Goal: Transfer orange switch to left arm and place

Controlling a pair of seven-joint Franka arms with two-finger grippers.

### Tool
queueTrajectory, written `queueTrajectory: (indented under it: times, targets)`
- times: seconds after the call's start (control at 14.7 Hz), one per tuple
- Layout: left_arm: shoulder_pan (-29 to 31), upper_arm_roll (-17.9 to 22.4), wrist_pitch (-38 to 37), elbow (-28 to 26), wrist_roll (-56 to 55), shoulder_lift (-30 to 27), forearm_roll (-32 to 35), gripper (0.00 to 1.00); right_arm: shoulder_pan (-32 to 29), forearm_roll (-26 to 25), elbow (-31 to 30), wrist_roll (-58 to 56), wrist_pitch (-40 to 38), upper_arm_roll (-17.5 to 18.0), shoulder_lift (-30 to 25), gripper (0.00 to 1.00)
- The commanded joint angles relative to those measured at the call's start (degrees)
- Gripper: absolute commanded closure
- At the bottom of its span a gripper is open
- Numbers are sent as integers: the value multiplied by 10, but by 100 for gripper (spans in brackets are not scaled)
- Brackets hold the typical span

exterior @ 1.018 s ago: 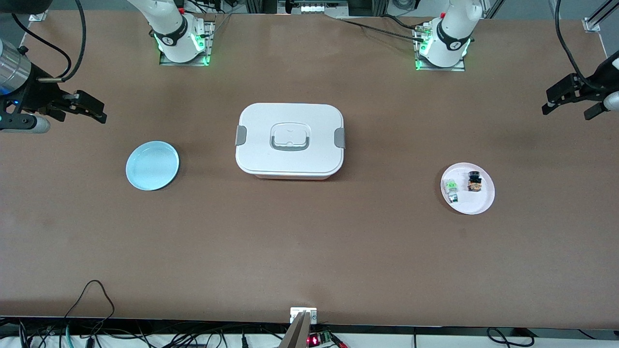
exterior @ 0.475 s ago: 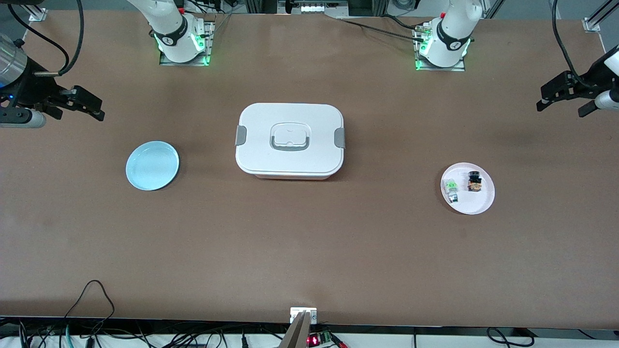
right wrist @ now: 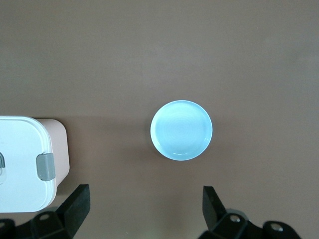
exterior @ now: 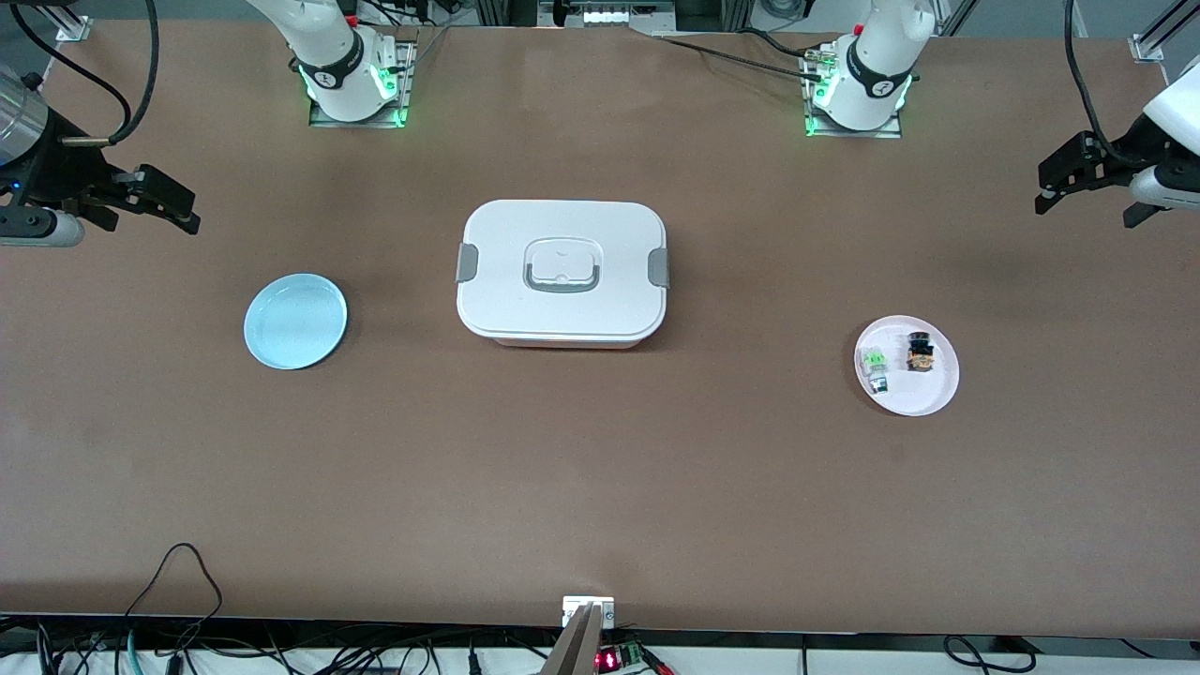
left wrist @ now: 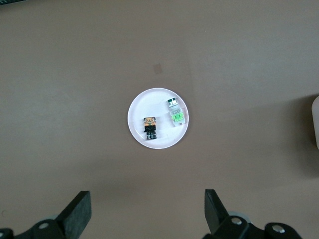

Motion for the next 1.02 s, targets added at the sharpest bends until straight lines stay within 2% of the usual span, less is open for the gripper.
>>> queueTrajectory:
  times: [0.0,0.48,0.95]
  targets:
    - [-3,0,-14,26,-2,17,17,0,-6,-3,-3,2,-4,5,-6,0]
    - [-3,-6,-14,30,-74,22,13,0,-5,-3,-4,1,1,9,-7,0]
    - [-2,-6,-18,30,-75,21,12,0,-5,-10,-7,2,1,8,-6,0]
